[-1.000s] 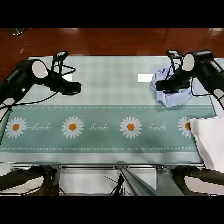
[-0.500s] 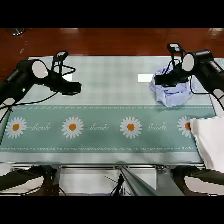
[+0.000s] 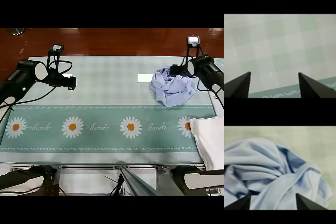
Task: Fold the shirts.
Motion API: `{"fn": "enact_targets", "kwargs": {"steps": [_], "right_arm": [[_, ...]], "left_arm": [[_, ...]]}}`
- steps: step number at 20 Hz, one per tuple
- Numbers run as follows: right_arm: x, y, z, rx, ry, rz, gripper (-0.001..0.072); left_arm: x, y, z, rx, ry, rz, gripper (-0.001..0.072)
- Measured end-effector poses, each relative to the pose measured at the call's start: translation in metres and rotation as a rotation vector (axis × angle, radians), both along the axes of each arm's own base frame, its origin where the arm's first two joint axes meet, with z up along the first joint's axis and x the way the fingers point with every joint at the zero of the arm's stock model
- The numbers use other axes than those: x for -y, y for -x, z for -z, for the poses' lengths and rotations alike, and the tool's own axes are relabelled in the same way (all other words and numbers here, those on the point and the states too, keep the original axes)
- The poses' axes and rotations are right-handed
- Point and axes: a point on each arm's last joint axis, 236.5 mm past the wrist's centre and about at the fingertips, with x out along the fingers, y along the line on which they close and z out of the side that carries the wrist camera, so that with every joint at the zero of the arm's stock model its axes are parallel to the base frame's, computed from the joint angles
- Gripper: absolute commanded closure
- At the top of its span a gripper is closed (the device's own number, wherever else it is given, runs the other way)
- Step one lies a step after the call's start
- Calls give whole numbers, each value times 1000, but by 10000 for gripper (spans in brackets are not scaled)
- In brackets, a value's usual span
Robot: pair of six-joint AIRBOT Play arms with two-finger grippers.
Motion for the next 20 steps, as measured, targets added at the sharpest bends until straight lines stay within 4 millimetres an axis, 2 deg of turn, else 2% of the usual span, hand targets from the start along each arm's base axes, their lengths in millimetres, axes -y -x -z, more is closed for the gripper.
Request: {"fn": "enact_targets", "kwargs": {"steps": [2, 3, 4, 5, 6, 8, 9, 11, 12, 13, 15, 17, 20], "right_arm": [[17, 10, 30, -60, -78, 86, 99], [20, 16, 46, -99, -123, 111, 143], [19, 22, 58, -135, -165, 124, 355], [15, 28, 68, -170, -207, 127, 621], [9, 32, 73, -199, -243, 115, 688], [-6, 34, 68, -234, -312, 66, 688], [-14, 29, 57, -230, -339, 31, 688], [-28, 10, 7, -144, -376, -49, 688], [-34, 1, -26, -83, -383, -85, 689], [-40, -7, -65, -2, -384, -126, 689], [-56, -10, -145, 153, -369, -213, 688], [-78, 1, -225, 310, -335, -309, 689], [-113, 39, -333, 525, -271, -444, 689]], "left_arm": [[-11, 7, 6, -41, -24, -24, 5], [-15, 11, 8, -62, -33, -31, 5], [-18, 16, 10, -85, -42, -36, 5], [-21, 22, 12, -112, -50, -42, 6], [-22, 27, 14, -138, -55, -46, 5], [-25, 44, 16, -204, -67, -46, 5], [-26, 54, 14, -231, -69, -35, 5], [-23, 70, 0, -241, -49, -19, 5], [-18, 77, -12, -215, -20, -12, 5], [-13, 86, -25, -185, 16, -7, 5], [4, 105, -56, -86, 129, 4, 5], [18, 135, -77, -3, 241, 14, 5], [23, 176, -82, 63, 348, -14, 5]]}}
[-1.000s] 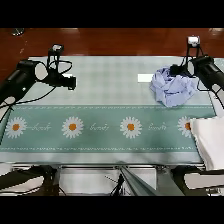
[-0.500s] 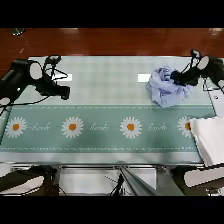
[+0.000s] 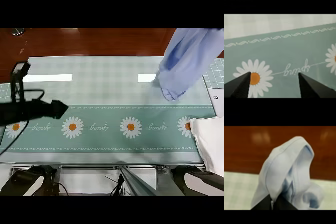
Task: Fold the shirts.
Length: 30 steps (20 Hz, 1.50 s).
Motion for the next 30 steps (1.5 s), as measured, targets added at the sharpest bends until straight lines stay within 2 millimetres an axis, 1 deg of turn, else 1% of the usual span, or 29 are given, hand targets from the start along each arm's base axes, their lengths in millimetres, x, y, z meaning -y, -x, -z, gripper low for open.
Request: {"fn": "enact_targets", "kwargs": {"steps": [2, 4, 5, 6, 7, 8, 9, 10, 11, 12, 13, 14, 16, 18, 20, 21, 22, 23, 24, 25, 26, 27, 28, 29, 30], "right_arm": [[-24, 38, -65, 151, 25, -64, 689], [-43, 78, -115, 278, 39, -120, 689], [-52, 98, -136, 330, 44, -149, 689], [-61, 118, -151, 367, 49, -181, 689], [-70, 135, -161, 392, 50, -212, 689], [-80, 150, -165, 401, 50, -252, 689], [-90, 160, -163, 387, 54, -292, 689], [-100, 167, -156, 362, 61, -333, 689], [-112, 171, -142, 315, 66, -379, 689], [-127, 172, -121, 250, 69, -427, 688], [-142, 171, -95, 175, 71, -472, 689], [-160, 167, -63, 87, 70, -518, 689], [-201, 163, 8, -89, 52, -603, 688], [-244, 163, 87, -270, 22, -662, 688], [-287, 174, 160, -435, -28, -709, 688], [-305, 181, 194, -515, -46, -723, 687], [-320, 186, 218, -570, -71, -731, 639], [-332, 192, 241, -629, -96, -734, 286], [-339, 193, 255, -663, -115, -729, 90], [-341, 189, 260, -679, -139, -718, 87], [-336, 181, 261, -689, -150, -703, 87], [-324, 168, 256, -686, -157, -682, 88], [-305, 152, 245, -671, -164, -652, 88], [-276, 133, 232, -647, -163, -603, 88], [-240, 114, 220, -621, -154, -540, 89]], "left_arm": [[2, 20, 6, 17, 51, -16, 5], [5, 34, 15, 12, 85, -24, 5], [6, 38, 18, 7, 101, -28, 5], [8, 40, 21, 1, 109, -28, 5], [9, 42, 24, -7, 118, -29, 5], [10, 43, 27, -17, 126, -32, 5], [12, 44, 29, -30, 134, -34, 5], [14, 44, 33, -46, 140, -33, 5], [15, 44, 35, -58, 145, -34, 5], [16, 44, 39, -75, 147, -34, 5], [17, 44, 42, -90, 149, -36, 5], [17, 44, 45, -105, 150, -38, 5], [18, 44, 51, -131, 148, -40, 5], [19, 43, 57, -156, 145, -42, 5], [19, 43, 62, -176, 144, -44, 5], [19, 43, 64, -183, 142, -45, 5], [19, 42, 65, -190, 141, -46, 5], [20, 41, 67, -195, 143, -48, 5], [21, 40, 69, -203, 146, -50, 5], [21, 40, 70, -212, 146, -50, 5], [22, 41, 71, -222, 145, -48, 5], [21, 42, 70, -229, 141, -43, 5], [20, 41, 68, -229, 135, -40, 5], [18, 42, 65, -233, 125, -37, 5], [17, 41, 61, -234, 120, -37, 5]]}}
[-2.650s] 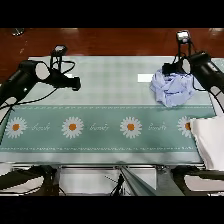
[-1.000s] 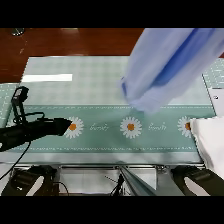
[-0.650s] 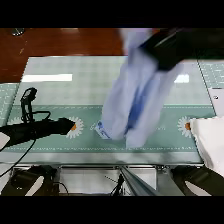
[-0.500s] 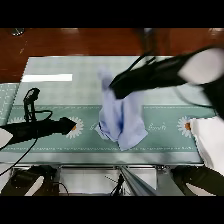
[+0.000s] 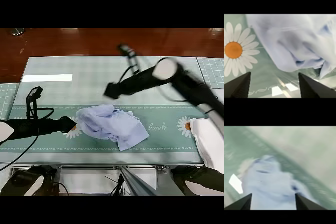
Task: Fold the shirts.
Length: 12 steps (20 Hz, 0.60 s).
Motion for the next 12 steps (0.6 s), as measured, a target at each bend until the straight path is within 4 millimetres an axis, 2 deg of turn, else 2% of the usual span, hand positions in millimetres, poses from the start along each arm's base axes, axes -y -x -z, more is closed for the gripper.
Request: {"fn": "enact_targets", "kwargs": {"steps": [2, 3, 5, 6, 7, 9, 10, 12], "right_arm": [[91, -29, -19, 44, 59, 165, 90], [143, -35, -19, 45, 97, 268, 90], [228, -24, -3, 0, 132, 465, 91], [258, -10, 15, -46, 137, 544, 90], [280, 9, 35, -95, 134, 609, 91], [294, 42, 74, -181, 105, 680, 91], [294, 56, 91, -216, 88, 704, 91], [281, 81, 121, -292, 60, 704, 91]], "left_arm": [[0, 0, -7, -10, 9, -3, 5], [3, -1, -9, -18, 31, -12, 5], [14, -7, -9, -47, 94, -33, 5], [21, -15, -7, -59, 132, -48, 5], [28, -22, -3, -81, 164, -51, 5], [40, -35, 8, -141, 203, -47, 5], [45, -41, 17, -179, 209, -36, 4], [57, -48, 36, -266, 214, 3, 5]]}}
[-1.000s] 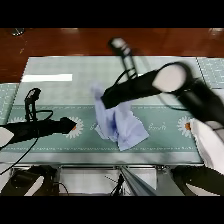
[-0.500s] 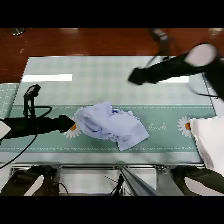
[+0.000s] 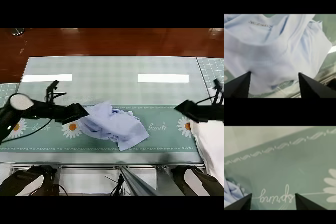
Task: Fold the shirts.
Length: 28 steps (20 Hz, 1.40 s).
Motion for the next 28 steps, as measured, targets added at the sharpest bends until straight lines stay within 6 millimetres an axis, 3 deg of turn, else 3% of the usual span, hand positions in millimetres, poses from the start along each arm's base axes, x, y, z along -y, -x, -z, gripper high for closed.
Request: {"fn": "enact_targets", "kwargs": {"steps": [1, 2, 3, 4, 9, 13, 20, 24, 26, 28], "right_arm": [[-8, 10, 12, -25, -17, -7, 91], [-17, 21, 23, -53, -30, -26, 91], [-27, 29, 30, -74, -46, -46, 91], [-36, 38, 37, -94, -54, -72, 91], [-71, 52, 48, -119, -70, -157, 91], [-90, 38, 51, -101, -78, -188, 91], [-150, 0, 65, -165, -151, -292, 91], [-187, -3, 75, -214, -184, -370, 98], [-195, -4, 78, -221, -183, -389, 115], [-200, -3, 80, -226, -183, -400, 180]], "left_arm": [[7, -3, 8, -35, 5, 29, 6], [13, -6, 16, -69, 4, 61, 69], [19, -9, 21, -94, 8, 88, 548], [25, -15, 26, -107, 11, 112, 684], [37, -43, 23, -78, 25, 193, 685], [29, -57, 13, -59, 36, 198, 684], [22, -57, 9, -72, 43, 214, 684], [22, -56, 8, -72, 44, 220, 684], [22, -56, 8, -70, 44, 223, 684], [22, -57, 8, -68, 44, 223, 684]]}}
